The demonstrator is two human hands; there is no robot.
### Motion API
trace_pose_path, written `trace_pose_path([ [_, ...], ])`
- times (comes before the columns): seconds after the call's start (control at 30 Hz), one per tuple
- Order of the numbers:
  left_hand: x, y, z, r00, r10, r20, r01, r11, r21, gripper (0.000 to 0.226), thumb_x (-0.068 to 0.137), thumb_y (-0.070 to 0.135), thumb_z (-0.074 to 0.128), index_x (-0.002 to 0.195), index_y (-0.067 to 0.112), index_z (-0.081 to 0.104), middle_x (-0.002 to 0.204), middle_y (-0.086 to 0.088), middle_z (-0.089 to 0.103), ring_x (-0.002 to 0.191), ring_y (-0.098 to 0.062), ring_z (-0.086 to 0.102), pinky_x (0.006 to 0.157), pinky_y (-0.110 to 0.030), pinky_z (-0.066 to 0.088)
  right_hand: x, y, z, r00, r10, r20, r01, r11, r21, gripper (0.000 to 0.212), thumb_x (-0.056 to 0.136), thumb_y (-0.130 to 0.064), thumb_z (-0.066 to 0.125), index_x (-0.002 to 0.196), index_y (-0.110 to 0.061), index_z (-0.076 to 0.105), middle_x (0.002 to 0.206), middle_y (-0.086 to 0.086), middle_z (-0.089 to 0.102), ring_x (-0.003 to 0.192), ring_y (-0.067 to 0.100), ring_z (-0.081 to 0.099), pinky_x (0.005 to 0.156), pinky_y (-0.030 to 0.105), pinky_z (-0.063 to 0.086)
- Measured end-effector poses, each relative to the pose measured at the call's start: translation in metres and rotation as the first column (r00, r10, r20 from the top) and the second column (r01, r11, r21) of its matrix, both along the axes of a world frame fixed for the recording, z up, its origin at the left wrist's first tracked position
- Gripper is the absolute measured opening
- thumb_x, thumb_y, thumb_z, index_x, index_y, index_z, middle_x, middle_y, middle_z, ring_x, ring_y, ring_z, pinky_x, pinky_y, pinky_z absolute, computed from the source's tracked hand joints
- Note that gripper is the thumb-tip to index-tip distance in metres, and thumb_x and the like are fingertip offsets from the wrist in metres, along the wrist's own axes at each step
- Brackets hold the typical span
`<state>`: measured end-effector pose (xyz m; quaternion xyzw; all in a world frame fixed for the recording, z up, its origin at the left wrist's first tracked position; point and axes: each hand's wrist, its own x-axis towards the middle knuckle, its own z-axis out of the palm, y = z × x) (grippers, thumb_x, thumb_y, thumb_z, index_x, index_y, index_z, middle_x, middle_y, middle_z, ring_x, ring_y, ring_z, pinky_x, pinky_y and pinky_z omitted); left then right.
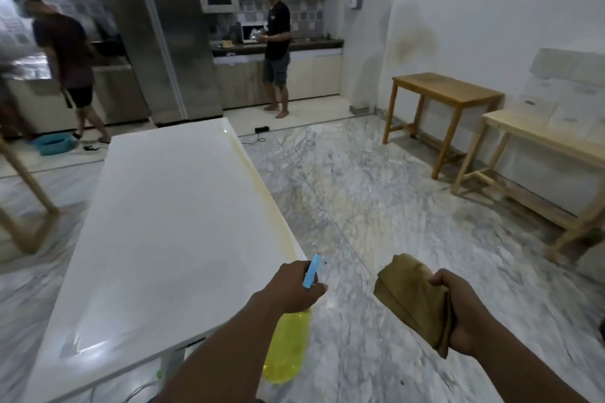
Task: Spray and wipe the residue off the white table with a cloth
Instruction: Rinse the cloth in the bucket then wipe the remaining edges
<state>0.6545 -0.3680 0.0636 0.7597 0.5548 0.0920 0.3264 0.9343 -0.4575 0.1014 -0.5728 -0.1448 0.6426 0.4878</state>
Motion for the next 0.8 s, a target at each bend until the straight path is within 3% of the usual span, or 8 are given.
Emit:
trace_pose_path([
  [0.13,0.003,0.035,0.006,0.996,0.084,-0.016,-0.085,0.996,-0.019,0.027,0.091,0.041,0.067,0.089,0.017,0.056,0.086,-0.001,0.062,0.076,-0.018,0.055,0.066,-0.026,0.04,0.009,0.051,0.007,0.996,0.083,0.032,-0.083,0.997,0.005,0.043,0.092,-0.023,0.043,0.122,0.002,0.06,0.103,0.029,0.072,0.102,0.044,0.067,0.079,0.047,0.057],
  [0.33,-0.002,0.113,-0.009,0.965,0.244,-0.094,-0.25,0.966,-0.063,0.027,0.091,0.042,0.066,0.09,0.018,0.054,0.09,-0.001,0.061,0.081,-0.019,0.056,0.075,-0.031,0.045,0.008,0.158,-0.011,0.967,0.255,-0.011,-0.255,0.966,-0.045,0.05,0.087,-0.024,0.044,0.129,-0.001,0.058,0.117,0.03,0.068,0.112,0.046,0.064,0.105,0.056,0.043],
  [0.43,-0.004,0.197,-0.016,0.94,0.334,-0.074,-0.339,0.939,-0.065,0.024,0.094,0.038,0.064,0.092,0.017,0.053,0.091,-0.001,0.06,0.082,-0.019,0.054,0.075,-0.031,0.045,0.012,0.269,-0.006,0.924,0.38,0.042,-0.379,0.925,-0.037,0.049,0.089,-0.024,0.041,0.132,-0.007,0.057,0.118,0.026,0.069,0.106,0.043,0.068,0.094,0.051,0.051],
  [0.53,-0.013,0.269,-0.005,0.907,0.416,-0.059,-0.419,0.908,-0.031,0.018,0.094,0.033,0.062,0.1,0.017,0.057,0.104,-0.007,0.066,0.09,-0.021,0.059,0.087,-0.036,0.051,0.009,0.359,-0.002,0.904,0.426,0.038,-0.425,0.905,-0.019,0.047,0.092,-0.022,0.039,0.133,-0.006,0.056,0.117,0.025,0.07,0.099,0.04,0.071,0.083,0.045,0.056],
  [0.63,-0.025,0.303,-0.001,0.877,0.472,-0.088,-0.477,0.878,-0.033,0.029,0.094,0.032,0.059,0.115,0.012,0.06,0.119,-0.009,0.069,0.105,-0.028,0.065,0.094,-0.039,0.052,-0.001,0.406,-0.006,0.889,0.458,0.028,-0.457,0.889,-0.017,0.047,0.09,-0.022,0.042,0.13,-0.003,0.058,0.114,0.028,0.07,0.103,0.043,0.068,0.088,0.047,0.054],
  [0.73,-0.039,0.333,-0.001,0.845,0.529,-0.071,-0.533,0.845,-0.041,0.019,0.093,0.031,0.06,0.107,0.02,0.055,0.111,-0.004,0.067,0.108,-0.028,0.067,0.094,-0.04,0.053,-0.017,0.456,-0.01,0.846,0.529,0.067,-0.528,0.848,-0.044,0.045,0.088,-0.023,0.046,0.124,-0.001,0.061,0.109,0.027,0.072,0.103,0.044,0.066,0.088,0.048,0.05],
  [0.8,-0.047,0.354,-0.003,0.82,0.569,-0.054,-0.572,0.819,-0.045,0.023,0.093,0.03,0.062,0.112,0.018,0.06,0.109,-0.004,0.067,0.105,-0.026,0.067,0.093,-0.039,0.054,-0.032,0.491,-0.014,0.828,0.557,0.061,-0.554,0.831,-0.057,0.045,0.087,-0.023,0.047,0.121,0.0,0.064,0.108,0.028,0.072,0.1,0.043,0.066,0.092,0.052,0.049],
])
